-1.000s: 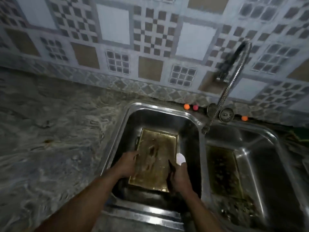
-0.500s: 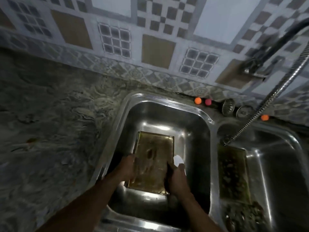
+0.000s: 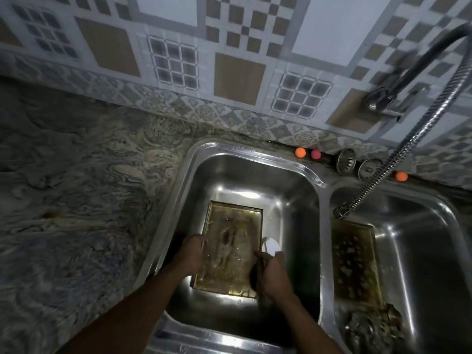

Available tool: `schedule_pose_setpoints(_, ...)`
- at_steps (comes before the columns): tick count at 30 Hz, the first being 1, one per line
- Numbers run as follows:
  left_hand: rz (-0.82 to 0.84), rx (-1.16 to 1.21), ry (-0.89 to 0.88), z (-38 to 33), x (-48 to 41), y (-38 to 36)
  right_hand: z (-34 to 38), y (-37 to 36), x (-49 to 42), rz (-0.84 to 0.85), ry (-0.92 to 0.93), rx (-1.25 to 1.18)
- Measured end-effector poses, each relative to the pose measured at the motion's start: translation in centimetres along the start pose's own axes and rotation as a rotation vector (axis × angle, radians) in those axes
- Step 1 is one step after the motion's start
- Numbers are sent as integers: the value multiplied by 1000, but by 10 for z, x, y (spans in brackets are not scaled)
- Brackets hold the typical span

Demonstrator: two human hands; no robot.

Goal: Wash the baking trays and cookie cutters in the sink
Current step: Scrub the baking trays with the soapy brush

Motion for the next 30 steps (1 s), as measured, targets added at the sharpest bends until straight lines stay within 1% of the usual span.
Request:
schedule_pose_setpoints(2,-34,23,-48,-13,9,11,15,7,4,11,72,-23)
schedule_pose_setpoints(3,-39,30,-58,-19,14,17,21,14,7,-20,108,-67)
schedule_pose_setpoints(5,-69,-16,-96,-33,25,30,37,38,20,-119,169,-195)
schedule_pose_setpoints(7,-94,-12,-132,-46,28,37,52,64,36,-231,240,-215)
schedule_pose_setpoints(9,-132,-39,-175,-56,14,35,60,88,48,-309,290,-220)
schedule_pose_setpoints(12,-197,-94,-278,-121,45,53,74,130,65,-424,373,-297)
schedule_pose_setpoints(15,-223,-93,-348,-181,65,52,77,176,86,-530,411,-328)
schedule_pose_setpoints(18,-224,-116,-408,-240,82,43,63,226,106,-600,429,-371)
schedule_pose_setpoints(21,-237,-151,-500,-299,97,25,34,273,112,-644,445,-350)
schedule_pose_setpoints(24,-219,-182,-506,-347,104,-3,-1,320,117,-694,410,-312)
schedule_pose_setpoints(26,-242,-207,-521,-378,107,-24,-23,354,124,-731,422,-288)
schedule_pose_setpoints(30,-247,-185,-508,-424,102,-74,-79,429,131,-763,453,-325)
Point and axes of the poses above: each hand's wrist, its own x-axis away from the middle knuckle, its own y-axis out of the back of the hand, z = x × y, the point moved 10 cm from there along -x, towards the middle knuckle, and after that the axes turned 12 degrees about -x, right-handed, at the moved point
